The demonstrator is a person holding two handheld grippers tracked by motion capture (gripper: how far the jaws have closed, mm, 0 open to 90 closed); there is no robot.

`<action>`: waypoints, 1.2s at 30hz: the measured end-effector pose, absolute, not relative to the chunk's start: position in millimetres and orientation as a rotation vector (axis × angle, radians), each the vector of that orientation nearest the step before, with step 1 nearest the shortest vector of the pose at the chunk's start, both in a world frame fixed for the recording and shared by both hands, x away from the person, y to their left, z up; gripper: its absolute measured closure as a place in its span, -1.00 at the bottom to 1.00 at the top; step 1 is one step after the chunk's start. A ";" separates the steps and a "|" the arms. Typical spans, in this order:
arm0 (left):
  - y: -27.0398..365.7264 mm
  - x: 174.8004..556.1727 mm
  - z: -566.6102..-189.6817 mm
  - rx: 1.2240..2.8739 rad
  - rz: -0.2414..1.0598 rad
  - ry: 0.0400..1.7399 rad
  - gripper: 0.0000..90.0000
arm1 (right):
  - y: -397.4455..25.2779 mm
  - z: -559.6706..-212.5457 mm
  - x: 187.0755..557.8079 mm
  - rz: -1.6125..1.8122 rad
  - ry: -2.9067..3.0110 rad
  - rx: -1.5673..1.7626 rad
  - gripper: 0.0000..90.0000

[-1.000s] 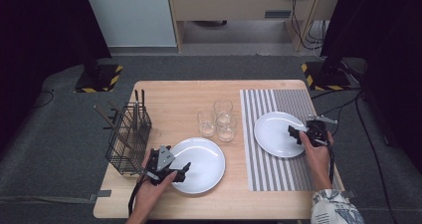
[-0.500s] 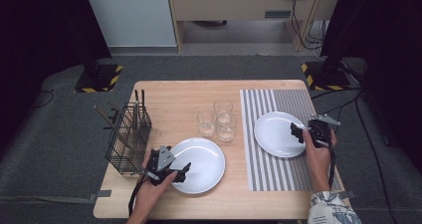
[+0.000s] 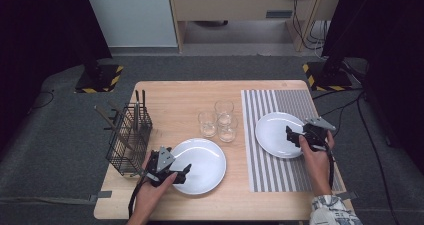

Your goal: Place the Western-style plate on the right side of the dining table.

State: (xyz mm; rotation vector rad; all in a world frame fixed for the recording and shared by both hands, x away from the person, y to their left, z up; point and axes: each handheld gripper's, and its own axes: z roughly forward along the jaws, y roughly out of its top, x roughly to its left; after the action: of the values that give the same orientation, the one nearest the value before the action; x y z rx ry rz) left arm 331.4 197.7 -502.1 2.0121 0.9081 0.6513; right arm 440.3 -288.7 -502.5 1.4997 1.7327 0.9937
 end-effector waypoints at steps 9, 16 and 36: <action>206.9 320.7 -490.1 2.013 0.622 0.935 -0.85 | -271.0 -500.0 426.2 1.040 1.836 1.381 -0.65; 210.8 315.7 -485.3 2.035 0.608 0.932 -0.85 | -259.3 -502.4 421.7 1.071 1.885 1.344 -0.61; 211.7 320.7 -453.7 2.066 0.626 0.872 -0.86 | -235.3 -503.2 414.6 1.019 1.970 1.158 -0.83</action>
State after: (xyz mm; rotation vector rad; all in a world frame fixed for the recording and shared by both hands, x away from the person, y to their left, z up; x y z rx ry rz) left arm 320.7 211.7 -453.7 2.0661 0.8723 0.6260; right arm 414.6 -235.3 -503.2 1.1580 1.9698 1.0191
